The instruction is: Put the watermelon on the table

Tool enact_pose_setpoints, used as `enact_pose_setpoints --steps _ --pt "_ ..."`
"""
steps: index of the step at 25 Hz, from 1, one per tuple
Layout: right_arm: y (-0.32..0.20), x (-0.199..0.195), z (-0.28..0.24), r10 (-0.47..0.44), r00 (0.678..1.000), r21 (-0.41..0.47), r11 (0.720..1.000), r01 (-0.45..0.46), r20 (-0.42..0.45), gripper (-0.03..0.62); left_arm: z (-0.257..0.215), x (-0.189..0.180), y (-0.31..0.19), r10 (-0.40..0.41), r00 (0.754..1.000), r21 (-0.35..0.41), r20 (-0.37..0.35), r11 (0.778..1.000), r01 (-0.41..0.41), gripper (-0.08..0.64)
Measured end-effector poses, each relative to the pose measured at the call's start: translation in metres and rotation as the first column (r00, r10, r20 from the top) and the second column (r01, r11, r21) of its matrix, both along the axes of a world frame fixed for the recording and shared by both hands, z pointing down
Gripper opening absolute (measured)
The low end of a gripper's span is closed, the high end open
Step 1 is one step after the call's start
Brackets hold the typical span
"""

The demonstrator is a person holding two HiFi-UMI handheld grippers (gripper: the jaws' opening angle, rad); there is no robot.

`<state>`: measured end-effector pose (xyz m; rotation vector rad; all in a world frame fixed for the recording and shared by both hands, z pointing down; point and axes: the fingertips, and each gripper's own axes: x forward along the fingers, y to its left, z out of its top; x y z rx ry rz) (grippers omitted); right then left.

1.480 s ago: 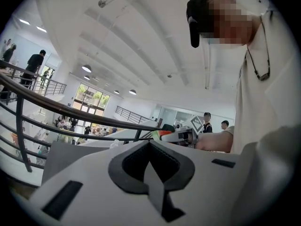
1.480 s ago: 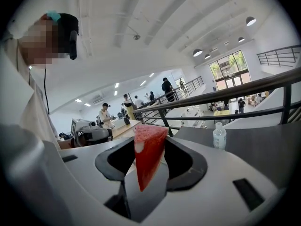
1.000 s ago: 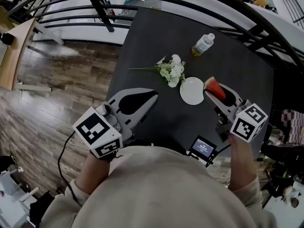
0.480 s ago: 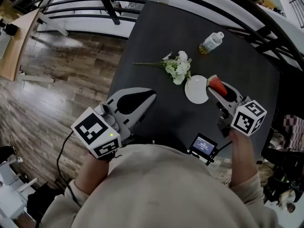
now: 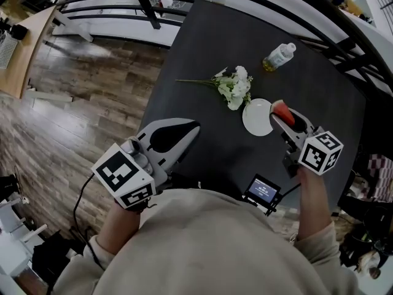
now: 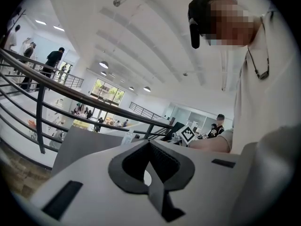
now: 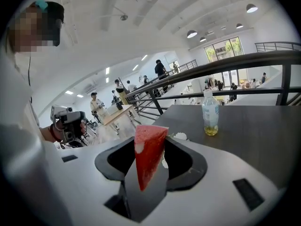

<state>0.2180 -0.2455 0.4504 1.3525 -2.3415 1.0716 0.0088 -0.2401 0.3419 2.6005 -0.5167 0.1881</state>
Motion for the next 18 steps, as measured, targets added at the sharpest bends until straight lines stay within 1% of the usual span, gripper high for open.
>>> enact_pose_setpoints --steps 9,18 --pt "-0.001 -0.005 0.022 -0.008 1.000 -0.037 0.999 0.008 0.009 0.199 0.011 -0.008 0.008 -0.021 1.000 -0.027 0.013 0.999 0.022 0.005" --pt "0.000 -0.004 0.051 -0.015 1.000 -0.088 0.996 0.014 -0.017 0.199 0.014 -0.017 0.012 -0.044 0.999 -0.032 0.016 0.998 0.045 0.005"
